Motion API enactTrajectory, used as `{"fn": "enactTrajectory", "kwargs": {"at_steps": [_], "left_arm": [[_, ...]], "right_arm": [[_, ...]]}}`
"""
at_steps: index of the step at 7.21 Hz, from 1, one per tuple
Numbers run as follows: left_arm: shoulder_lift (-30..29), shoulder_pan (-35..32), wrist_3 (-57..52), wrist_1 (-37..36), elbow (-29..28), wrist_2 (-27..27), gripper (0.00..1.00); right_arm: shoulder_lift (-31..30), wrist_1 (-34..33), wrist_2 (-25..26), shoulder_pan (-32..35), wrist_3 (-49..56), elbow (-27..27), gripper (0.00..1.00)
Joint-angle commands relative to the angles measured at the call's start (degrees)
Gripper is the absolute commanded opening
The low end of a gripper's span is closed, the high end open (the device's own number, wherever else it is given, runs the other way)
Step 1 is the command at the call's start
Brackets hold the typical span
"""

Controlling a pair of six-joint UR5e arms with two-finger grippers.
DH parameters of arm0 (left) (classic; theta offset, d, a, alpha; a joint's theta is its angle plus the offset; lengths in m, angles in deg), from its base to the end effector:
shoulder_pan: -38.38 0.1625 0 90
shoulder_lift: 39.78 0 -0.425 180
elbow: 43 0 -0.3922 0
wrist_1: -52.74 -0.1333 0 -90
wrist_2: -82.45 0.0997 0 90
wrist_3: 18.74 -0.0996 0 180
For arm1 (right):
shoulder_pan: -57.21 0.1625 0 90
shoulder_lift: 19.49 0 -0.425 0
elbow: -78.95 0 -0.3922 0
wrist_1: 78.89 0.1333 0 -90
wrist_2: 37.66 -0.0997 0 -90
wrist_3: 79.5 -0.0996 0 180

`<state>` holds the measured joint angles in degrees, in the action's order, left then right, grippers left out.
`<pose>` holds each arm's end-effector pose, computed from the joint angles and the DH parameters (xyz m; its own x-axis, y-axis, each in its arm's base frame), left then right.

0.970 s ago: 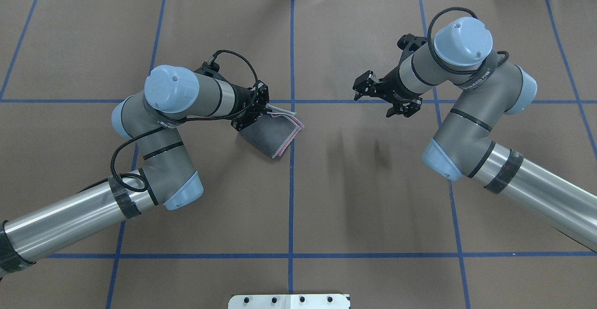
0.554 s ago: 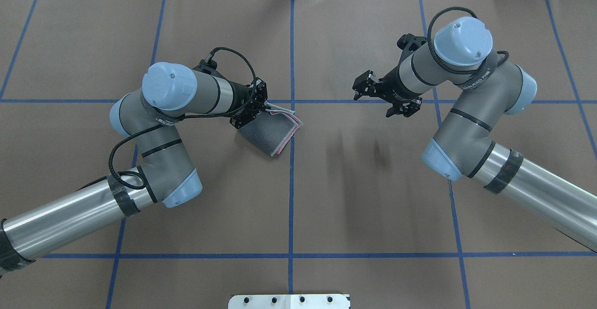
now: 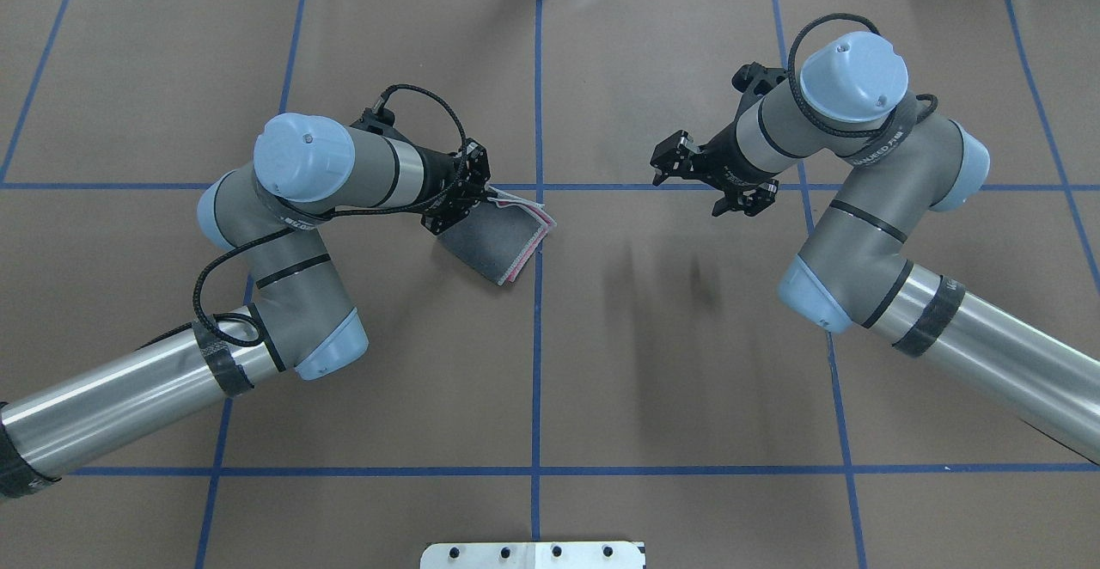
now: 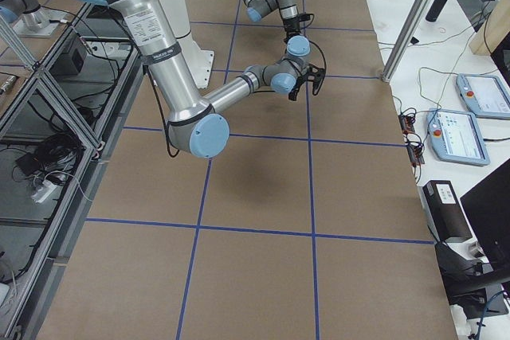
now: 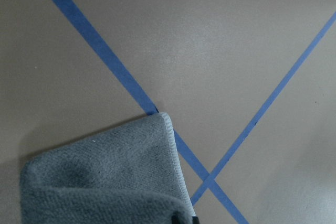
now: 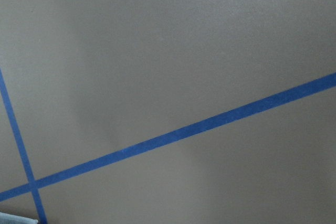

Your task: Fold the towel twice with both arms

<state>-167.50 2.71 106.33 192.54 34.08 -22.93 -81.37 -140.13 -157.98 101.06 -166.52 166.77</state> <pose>0.5349 -0.5155 0.2636 -0.0271 -0.6625 -0.7486 0.4141 0.6741 -0.6116 -0.4334 -0.5315 0.3341 0.4318 0.3526 0.8302 -0.2788 0.9275 -0.2489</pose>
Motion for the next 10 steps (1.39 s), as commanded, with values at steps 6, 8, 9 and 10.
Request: {"fn": "enactTrajectory", "kwargs": {"at_steps": [6,8,9,10], "left_arm": [[0.19,-0.80,0.17,0.04,-1.76,0.09,0.00],[0.19,-1.33,0.26,0.04,-2.37,0.09,0.84],[0.10,-1.85,0.35,0.04,-2.55,0.09,1.00],[0.10,-2.21,0.35,0.04,-2.46,0.09,1.00]], "right_arm": [[-0.09,-0.02,0.00,0.00,0.01,-0.02,1.00],[0.00,-0.02,0.00,0.00,0.01,-0.02,1.00],[0.00,-0.02,0.00,0.00,0.01,-0.02,1.00],[0.09,-0.02,0.00,0.00,-0.08,-0.02,1.00]]}}
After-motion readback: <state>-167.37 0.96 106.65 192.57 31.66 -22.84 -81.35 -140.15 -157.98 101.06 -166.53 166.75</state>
